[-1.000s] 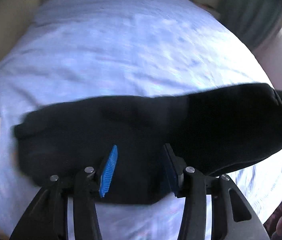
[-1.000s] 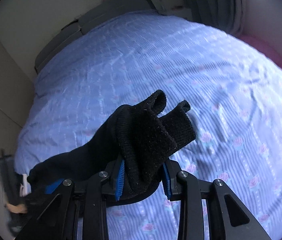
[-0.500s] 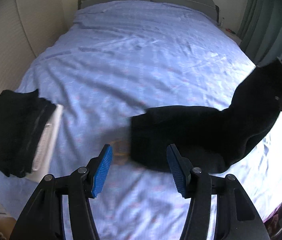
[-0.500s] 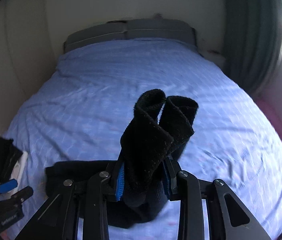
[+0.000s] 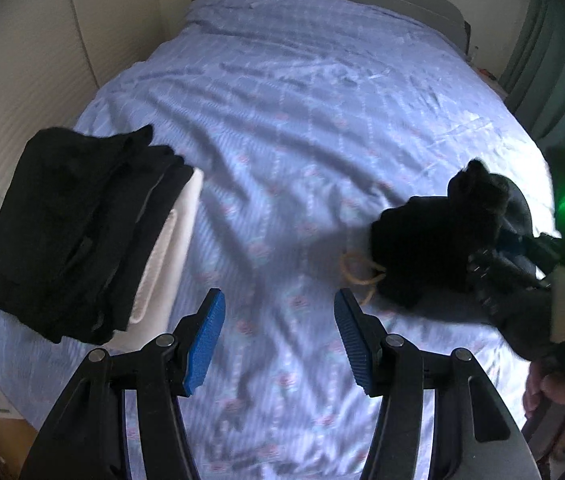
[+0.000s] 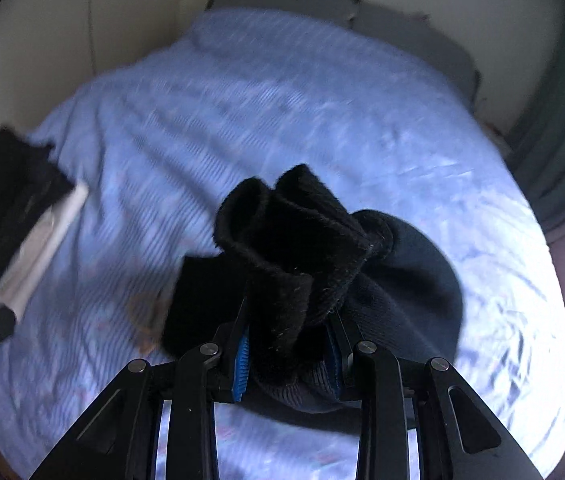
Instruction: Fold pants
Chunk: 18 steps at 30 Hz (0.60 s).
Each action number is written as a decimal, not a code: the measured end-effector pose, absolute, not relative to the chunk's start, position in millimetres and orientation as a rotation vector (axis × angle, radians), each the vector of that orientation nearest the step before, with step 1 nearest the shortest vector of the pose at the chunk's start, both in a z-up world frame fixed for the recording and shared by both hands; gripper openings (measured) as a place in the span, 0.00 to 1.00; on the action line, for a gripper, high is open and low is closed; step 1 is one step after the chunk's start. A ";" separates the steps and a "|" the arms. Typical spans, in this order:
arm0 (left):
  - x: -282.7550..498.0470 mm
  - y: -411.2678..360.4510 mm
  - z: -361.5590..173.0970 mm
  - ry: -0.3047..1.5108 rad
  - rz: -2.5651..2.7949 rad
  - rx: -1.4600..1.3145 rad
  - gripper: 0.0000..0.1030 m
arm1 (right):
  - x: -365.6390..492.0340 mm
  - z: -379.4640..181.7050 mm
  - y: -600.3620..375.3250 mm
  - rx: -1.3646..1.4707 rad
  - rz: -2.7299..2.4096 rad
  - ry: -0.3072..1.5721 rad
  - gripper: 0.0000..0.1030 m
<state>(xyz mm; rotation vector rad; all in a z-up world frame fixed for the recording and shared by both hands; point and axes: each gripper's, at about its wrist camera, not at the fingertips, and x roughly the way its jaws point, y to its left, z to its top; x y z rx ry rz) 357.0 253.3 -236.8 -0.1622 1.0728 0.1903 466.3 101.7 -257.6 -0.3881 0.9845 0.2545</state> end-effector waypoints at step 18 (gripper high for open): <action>325.1 273.1 -199.7 0.938 0.225 -0.175 0.65 | 392.1 -211.5 68.3 -0.085 0.535 0.954 0.67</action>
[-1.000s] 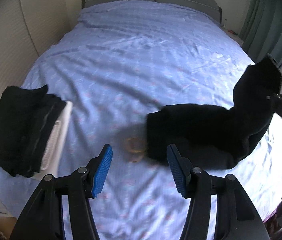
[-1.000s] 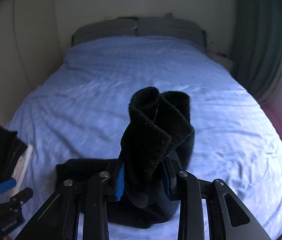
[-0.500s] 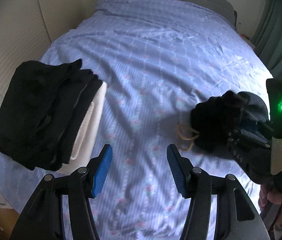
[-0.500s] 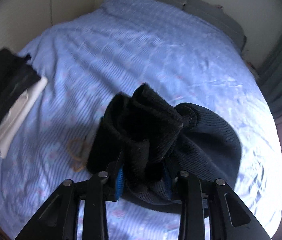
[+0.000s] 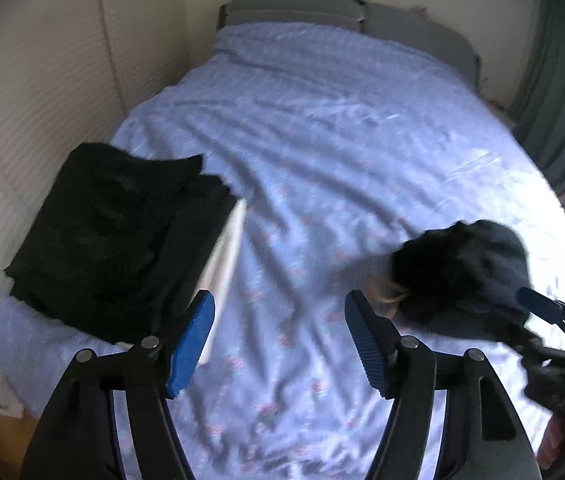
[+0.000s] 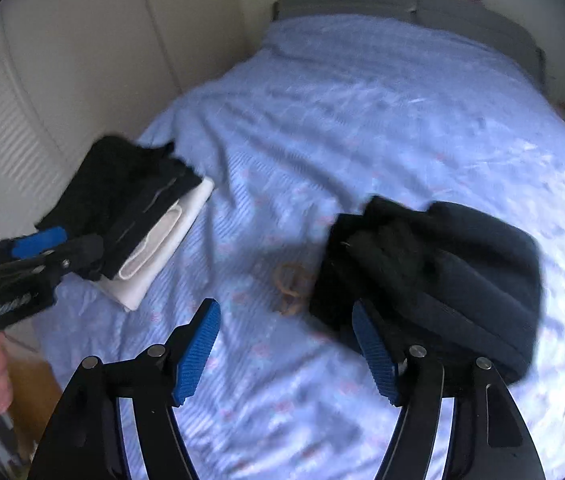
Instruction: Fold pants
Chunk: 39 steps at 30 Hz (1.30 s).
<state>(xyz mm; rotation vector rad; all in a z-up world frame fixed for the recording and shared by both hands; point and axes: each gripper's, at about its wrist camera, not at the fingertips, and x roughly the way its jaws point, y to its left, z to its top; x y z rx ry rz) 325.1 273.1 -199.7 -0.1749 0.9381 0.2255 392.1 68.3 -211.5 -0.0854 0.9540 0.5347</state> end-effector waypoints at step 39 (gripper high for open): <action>447.2 129.4 -308.2 1.067 0.169 -0.625 0.25 | 471.0 -334.8 -111.9 0.329 0.306 1.185 0.67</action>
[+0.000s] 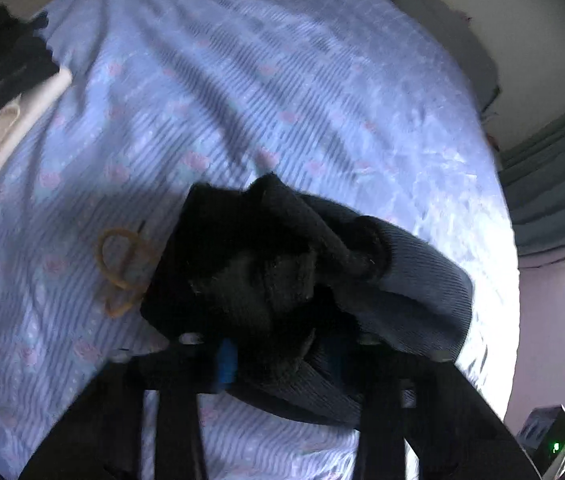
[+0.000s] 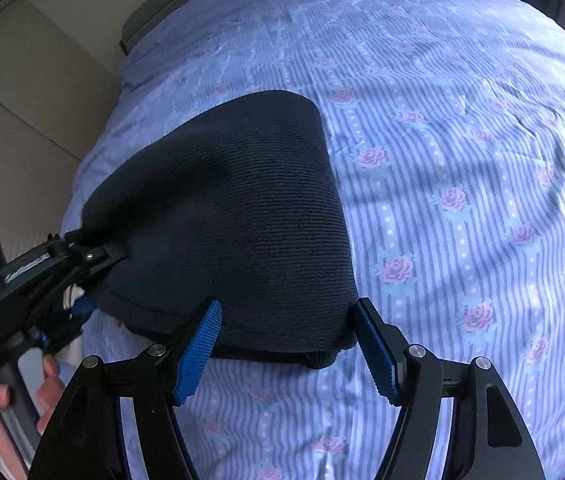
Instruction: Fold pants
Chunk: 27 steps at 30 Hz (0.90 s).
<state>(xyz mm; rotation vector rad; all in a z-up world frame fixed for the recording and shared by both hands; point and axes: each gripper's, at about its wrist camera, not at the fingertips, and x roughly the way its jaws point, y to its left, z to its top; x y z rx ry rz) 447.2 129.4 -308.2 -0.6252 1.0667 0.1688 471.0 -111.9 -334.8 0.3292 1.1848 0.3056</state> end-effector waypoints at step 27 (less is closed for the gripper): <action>438.1 178.5 -345.7 1.144 0.008 -0.556 0.69 | 542.4 -378.7 -98.4 0.370 0.221 1.211 0.78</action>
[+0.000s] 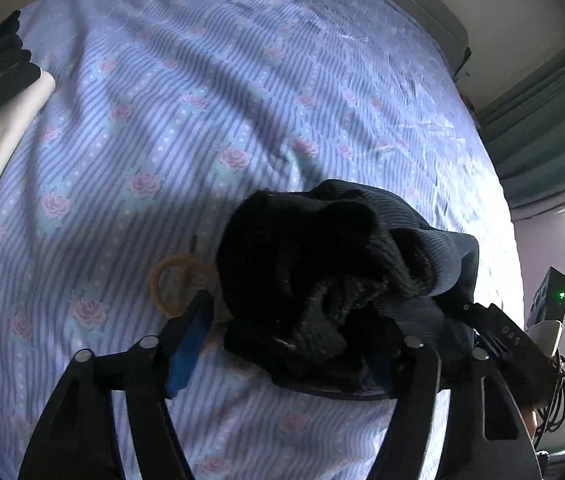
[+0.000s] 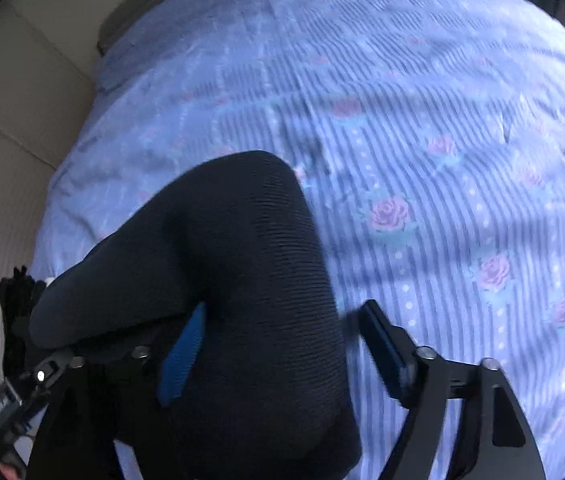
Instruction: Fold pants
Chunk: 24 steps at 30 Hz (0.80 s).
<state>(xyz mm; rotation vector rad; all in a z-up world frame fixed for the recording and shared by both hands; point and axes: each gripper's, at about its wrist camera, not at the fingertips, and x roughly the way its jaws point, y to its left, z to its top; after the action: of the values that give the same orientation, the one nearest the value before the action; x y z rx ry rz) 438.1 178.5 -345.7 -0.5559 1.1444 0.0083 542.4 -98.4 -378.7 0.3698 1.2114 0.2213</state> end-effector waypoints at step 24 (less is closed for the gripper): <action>412.8 188.1 -365.9 1.147 0.061 -0.808 0.79 | 525.9 -382.9 -96.0 0.397 0.324 1.235 0.79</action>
<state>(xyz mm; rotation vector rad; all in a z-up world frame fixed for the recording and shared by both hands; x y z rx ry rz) 412.8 188.1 -365.9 -0.8083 1.1473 0.0611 525.9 -96.0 -382.9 0.3973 1.2352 0.3245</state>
